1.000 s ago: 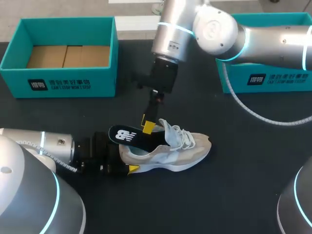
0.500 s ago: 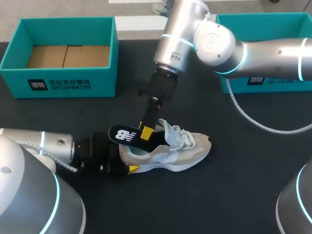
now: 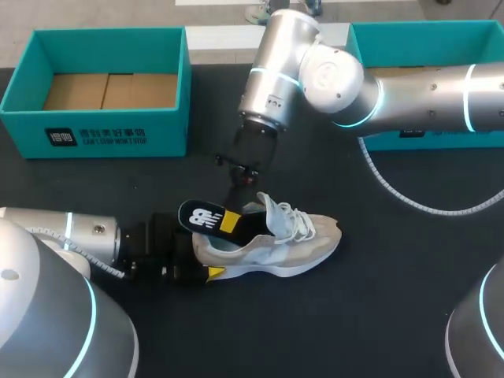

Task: Take the shoe out of the shoebox, open the shoe tongue, remove and reinsert the insole, then place the shoe into the shoebox

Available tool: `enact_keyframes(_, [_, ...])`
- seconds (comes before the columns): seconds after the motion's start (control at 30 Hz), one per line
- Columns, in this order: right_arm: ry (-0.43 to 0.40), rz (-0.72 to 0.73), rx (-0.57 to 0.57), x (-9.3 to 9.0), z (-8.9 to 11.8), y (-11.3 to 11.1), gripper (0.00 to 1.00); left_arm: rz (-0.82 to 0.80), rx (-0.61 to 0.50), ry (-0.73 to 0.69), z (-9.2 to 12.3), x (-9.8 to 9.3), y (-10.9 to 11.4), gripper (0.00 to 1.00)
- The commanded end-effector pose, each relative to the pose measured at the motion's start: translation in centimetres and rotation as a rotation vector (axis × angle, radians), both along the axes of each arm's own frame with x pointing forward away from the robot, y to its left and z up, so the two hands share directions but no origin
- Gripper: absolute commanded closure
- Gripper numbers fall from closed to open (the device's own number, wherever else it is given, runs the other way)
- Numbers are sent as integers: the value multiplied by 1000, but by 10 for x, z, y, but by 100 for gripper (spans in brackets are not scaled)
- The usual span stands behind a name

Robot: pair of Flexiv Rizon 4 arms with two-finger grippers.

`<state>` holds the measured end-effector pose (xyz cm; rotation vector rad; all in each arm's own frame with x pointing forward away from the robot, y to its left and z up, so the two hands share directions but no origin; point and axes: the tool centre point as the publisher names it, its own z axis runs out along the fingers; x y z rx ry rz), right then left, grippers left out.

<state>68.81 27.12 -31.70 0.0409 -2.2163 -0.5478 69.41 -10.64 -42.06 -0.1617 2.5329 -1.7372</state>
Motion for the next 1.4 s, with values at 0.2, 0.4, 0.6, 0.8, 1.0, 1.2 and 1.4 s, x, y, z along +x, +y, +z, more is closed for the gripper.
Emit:
enact_keyframes(0.2, [1, 33, -7, 10, 4, 7, 100, 1, 1, -1, -1, 0, -1, 100])
enact_keyframes(0.4, [-86, -27, 93, 24, 38, 15, 100, 1, 1, -1, -1, 0, -1, 100])
enact_keyframes(0.6, [-188, -167, 235, 38, 75, 31, 100, 1, 1, -1, -1, 0, -1, 100])
enact_keyframes(0.8, [-280, -262, 367, 55, 107, 46, 100, 1, 1, -1, -1, 0, -1, 100])
enact_keyframes(1.0, [-280, -262, 367, 55, 107, 46, 100, 1, 1, -1, -1, 0, -1, 100])
enact_keyframes(1.2, [-280, -262, 367, 55, 107, 46, 100, 1, 1, -1, -1, 0, -1, 100])
enact_keyframes(1.4, [-266, -370, 452, 62, 122, 52, 100, 1, 1, -1, -1, 0, -1, 100])
